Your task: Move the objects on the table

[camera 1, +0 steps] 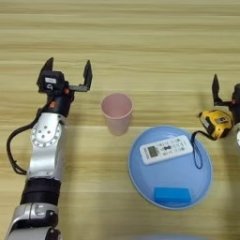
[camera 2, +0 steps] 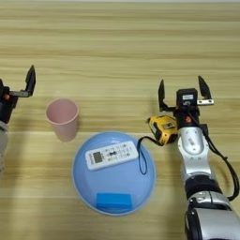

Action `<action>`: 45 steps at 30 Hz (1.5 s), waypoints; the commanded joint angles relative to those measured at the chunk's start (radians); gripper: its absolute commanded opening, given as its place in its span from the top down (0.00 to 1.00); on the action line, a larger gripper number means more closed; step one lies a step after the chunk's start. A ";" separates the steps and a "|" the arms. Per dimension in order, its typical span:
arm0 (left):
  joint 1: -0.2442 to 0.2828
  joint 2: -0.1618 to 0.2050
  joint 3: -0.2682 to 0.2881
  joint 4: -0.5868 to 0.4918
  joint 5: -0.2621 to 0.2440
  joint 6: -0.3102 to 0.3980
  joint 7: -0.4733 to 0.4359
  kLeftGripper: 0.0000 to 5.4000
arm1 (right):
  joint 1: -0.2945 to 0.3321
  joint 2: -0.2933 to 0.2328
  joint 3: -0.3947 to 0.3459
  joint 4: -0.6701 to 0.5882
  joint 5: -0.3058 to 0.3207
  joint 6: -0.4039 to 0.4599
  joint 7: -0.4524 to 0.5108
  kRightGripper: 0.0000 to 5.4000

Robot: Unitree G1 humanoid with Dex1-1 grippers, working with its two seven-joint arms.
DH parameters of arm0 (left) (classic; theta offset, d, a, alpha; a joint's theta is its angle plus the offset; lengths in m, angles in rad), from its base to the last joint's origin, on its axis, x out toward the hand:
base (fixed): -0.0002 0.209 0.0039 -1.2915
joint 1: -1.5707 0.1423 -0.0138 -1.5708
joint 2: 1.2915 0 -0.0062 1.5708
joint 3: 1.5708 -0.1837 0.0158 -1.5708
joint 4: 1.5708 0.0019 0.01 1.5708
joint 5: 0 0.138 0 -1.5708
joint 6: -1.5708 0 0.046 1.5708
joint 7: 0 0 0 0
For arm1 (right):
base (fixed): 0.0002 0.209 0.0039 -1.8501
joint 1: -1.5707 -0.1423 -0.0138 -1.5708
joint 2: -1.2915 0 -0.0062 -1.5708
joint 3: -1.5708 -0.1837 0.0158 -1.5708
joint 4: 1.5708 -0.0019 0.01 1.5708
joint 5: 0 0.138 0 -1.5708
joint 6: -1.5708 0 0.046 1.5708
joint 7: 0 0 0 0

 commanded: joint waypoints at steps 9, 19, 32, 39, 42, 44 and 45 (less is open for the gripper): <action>-0.077 0.012 0.039 0.243 0.008 -0.171 0.035 0.00 | -0.002 -0.005 0.000 -0.002 0.000 0.002 0.003 0.00; -0.095 0.016 0.052 0.318 0.008 -0.239 0.047 0.00 | 0.006 -0.009 0.000 -0.012 0.001 0.002 0.007 0.00; -0.087 0.004 0.029 0.302 0.033 -0.253 0.077 0.00 | 0.031 0.002 0.000 -0.057 0.080 -0.003 0.130 0.00; -0.077 -0.004 0.024 0.281 0.041 -0.251 0.086 0.00 | 0.099 0.009 0.063 -0.283 0.175 0.087 0.339 0.00; -0.075 -0.004 0.023 0.274 0.041 -0.249 0.087 0.00 | 0.135 -0.021 0.098 -0.404 0.214 0.148 0.449 0.00; -0.074 -0.005 0.023 0.272 0.041 -0.248 0.088 0.00 | 0.153 -0.046 0.114 -0.471 0.253 0.215 0.531 0.00; -0.075 -0.005 0.023 0.272 0.042 -0.248 0.088 0.00 | 0.158 -0.058 0.120 -0.490 0.263 0.242 0.562 0.00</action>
